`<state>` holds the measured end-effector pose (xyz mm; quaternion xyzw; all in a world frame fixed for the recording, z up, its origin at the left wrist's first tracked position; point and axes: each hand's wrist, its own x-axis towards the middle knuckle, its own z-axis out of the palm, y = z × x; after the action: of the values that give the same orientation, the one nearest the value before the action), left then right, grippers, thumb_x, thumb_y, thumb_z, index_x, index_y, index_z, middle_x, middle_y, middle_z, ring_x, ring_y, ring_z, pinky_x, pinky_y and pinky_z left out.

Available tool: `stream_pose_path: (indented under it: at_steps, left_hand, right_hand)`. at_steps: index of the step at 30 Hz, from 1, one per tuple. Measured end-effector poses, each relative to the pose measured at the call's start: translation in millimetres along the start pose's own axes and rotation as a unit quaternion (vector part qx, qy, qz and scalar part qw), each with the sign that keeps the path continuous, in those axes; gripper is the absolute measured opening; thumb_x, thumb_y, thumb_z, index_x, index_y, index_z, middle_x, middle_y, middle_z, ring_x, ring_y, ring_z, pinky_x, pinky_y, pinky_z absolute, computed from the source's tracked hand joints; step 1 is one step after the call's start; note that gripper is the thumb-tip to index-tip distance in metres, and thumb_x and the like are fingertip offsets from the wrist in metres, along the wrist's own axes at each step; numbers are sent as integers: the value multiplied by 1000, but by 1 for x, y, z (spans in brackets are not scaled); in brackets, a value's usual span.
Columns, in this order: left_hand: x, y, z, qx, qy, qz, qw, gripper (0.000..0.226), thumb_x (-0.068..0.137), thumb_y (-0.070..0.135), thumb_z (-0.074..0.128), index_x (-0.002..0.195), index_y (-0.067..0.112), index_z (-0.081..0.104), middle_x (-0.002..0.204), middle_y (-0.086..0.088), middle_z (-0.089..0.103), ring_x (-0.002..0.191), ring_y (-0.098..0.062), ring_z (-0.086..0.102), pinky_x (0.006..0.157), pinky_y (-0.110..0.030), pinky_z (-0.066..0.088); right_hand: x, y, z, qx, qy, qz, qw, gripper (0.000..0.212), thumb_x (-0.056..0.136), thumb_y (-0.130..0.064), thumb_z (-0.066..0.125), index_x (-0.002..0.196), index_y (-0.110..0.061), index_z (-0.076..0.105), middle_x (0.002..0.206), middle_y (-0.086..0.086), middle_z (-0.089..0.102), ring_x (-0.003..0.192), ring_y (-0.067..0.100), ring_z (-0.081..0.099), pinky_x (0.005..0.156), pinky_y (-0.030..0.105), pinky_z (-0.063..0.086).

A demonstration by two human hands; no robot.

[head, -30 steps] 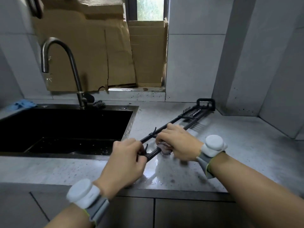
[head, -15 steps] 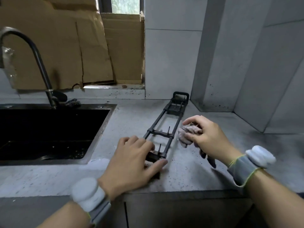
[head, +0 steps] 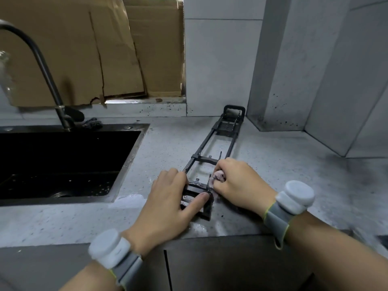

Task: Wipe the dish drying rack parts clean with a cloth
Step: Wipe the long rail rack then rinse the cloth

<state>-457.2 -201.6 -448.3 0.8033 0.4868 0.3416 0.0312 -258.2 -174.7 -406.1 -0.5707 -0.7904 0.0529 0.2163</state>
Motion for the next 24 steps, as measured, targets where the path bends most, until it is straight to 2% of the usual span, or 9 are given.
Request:
stream_pose_path:
  at_steps: [4,7,9,12,15,18,20,22,24]
  left_hand:
    - [-1,1,-3,14,-14,-10,1000,47,89,72,38,85,25,37,88,12,36,88,-16,37,82,-36,39]
    - [-1,1,-1,22,-16,-12,1000,47,89,73,36,85,25,36,88,12,35,88,-17,36,83,-36,39]
    - [-2,0,0,23,-9,-13,1000,48,89,73,36,86,25,36,89,11,34,88,-17,35,83,-36,38]
    - [-3,-1,2,27,-4,-13,1000,48,89,74,36,87,25,36,89,10,34,89,-17,35,83,-36,38]
    - [-3,0,3,21,-4,-17,1000,48,89,75,34,86,26,35,89,11,34,89,-17,35,83,-37,39]
    - [-5,4,5,-1,26,-32,999,48,87,74,39,87,26,37,90,11,36,89,-17,37,82,-38,41]
    - [-9,7,8,-26,68,-63,995,48,84,73,46,91,26,39,93,11,38,92,-16,39,81,-38,43]
    - [-14,9,9,-52,101,-90,989,50,81,72,52,97,26,41,97,11,39,95,-15,41,81,-38,46]
    - [-18,12,11,-61,116,-98,987,52,78,70,56,102,26,42,101,12,37,99,-14,42,81,-38,48]
  right_hand:
    - [16,-1,-3,-18,0,33,999,11,90,-21,57,94,-15,64,102,6,61,97,25,57,74,30,39]
    - [15,4,-14,51,74,53,995,12,85,-14,59,88,-16,71,92,1,67,88,19,60,72,27,40]
    - [5,0,-11,96,58,44,993,9,83,-14,62,84,-19,70,85,-4,67,79,13,60,66,22,41]
    - [-5,3,4,82,12,36,996,3,85,-20,64,87,-20,67,89,-5,67,85,14,60,73,26,45]
    - [13,9,-9,1,35,22,999,10,89,-18,59,89,-17,68,94,0,68,90,19,61,71,27,42]
    - [28,-5,-33,79,76,-11,994,5,84,-21,67,88,-21,71,89,-7,69,84,10,61,67,18,42]
    - [31,-20,-34,100,28,-80,991,10,80,-22,73,89,-25,69,89,-10,69,86,8,60,73,22,45]
    - [33,-28,-20,49,-41,-127,990,13,80,-24,73,90,-26,64,89,-9,65,90,14,56,79,31,45]
    - [36,-31,-5,-8,-80,-133,988,15,81,-27,70,86,-25,56,86,-7,58,90,19,50,79,36,43]
